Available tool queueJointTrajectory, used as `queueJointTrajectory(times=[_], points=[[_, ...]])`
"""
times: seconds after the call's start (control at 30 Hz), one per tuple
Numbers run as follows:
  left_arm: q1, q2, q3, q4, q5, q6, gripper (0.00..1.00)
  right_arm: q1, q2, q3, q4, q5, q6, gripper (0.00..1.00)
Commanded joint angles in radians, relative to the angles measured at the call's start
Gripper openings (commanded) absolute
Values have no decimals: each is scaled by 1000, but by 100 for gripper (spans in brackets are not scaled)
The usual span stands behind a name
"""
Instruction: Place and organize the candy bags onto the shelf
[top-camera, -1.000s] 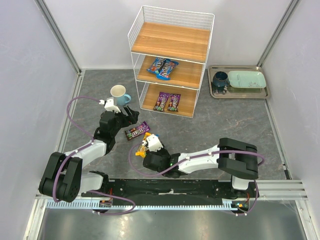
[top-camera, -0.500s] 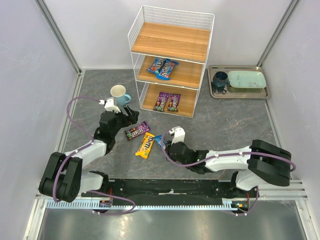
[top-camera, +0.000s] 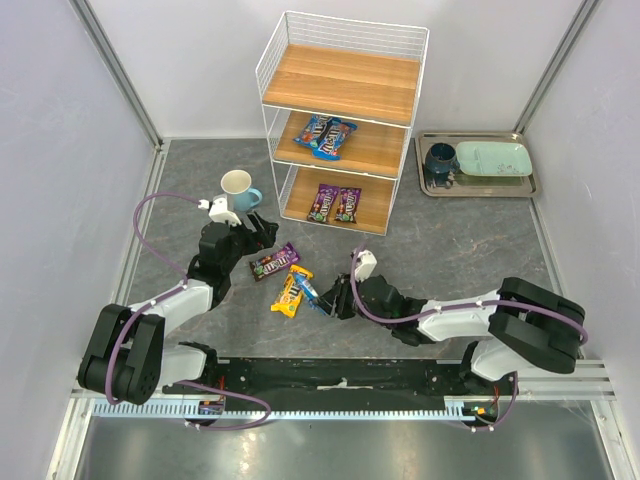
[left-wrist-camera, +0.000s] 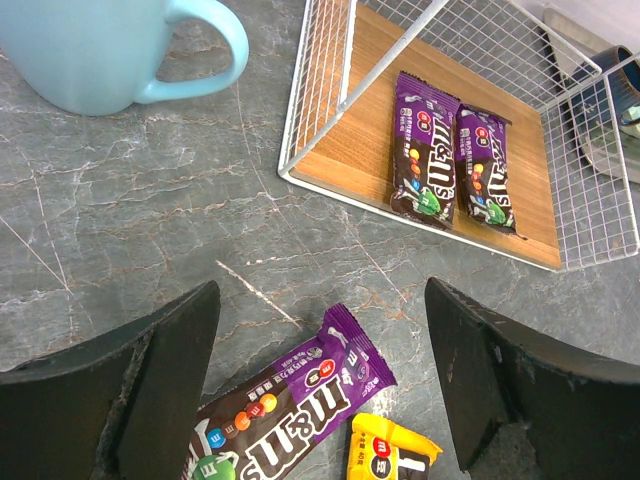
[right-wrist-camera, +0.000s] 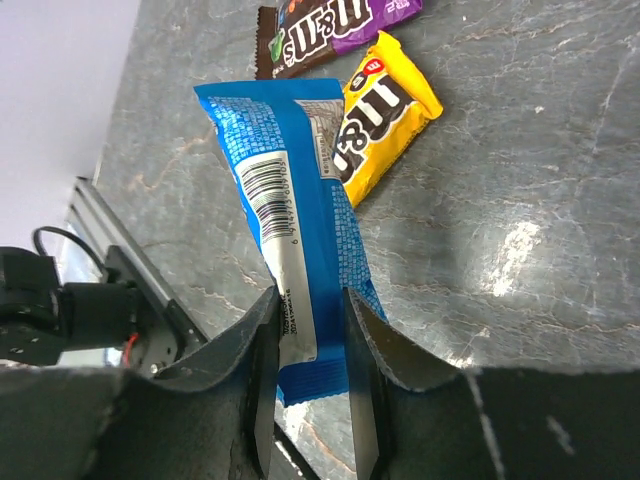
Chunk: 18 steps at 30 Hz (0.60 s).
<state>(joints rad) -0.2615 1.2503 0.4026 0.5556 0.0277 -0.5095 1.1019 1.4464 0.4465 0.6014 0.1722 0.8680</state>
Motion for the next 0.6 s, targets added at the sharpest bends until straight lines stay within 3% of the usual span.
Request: queueJointTrajectory(times=[0.0, 0.23, 0.4, 0.57], points=[[1, 1, 10, 41, -8, -31, 90, -34, 38, -52, 225, -100, 152, 36], [1, 5, 10, 43, -8, -31, 90, -40, 215, -69, 489, -221, 322, 37], [1, 5, 10, 41, -9, -32, 90, -53, 383, -101, 822, -264, 477, 38], [2, 6, 8, 43, -8, -32, 90, -57, 485, -123, 1032, -269, 534, 54]])
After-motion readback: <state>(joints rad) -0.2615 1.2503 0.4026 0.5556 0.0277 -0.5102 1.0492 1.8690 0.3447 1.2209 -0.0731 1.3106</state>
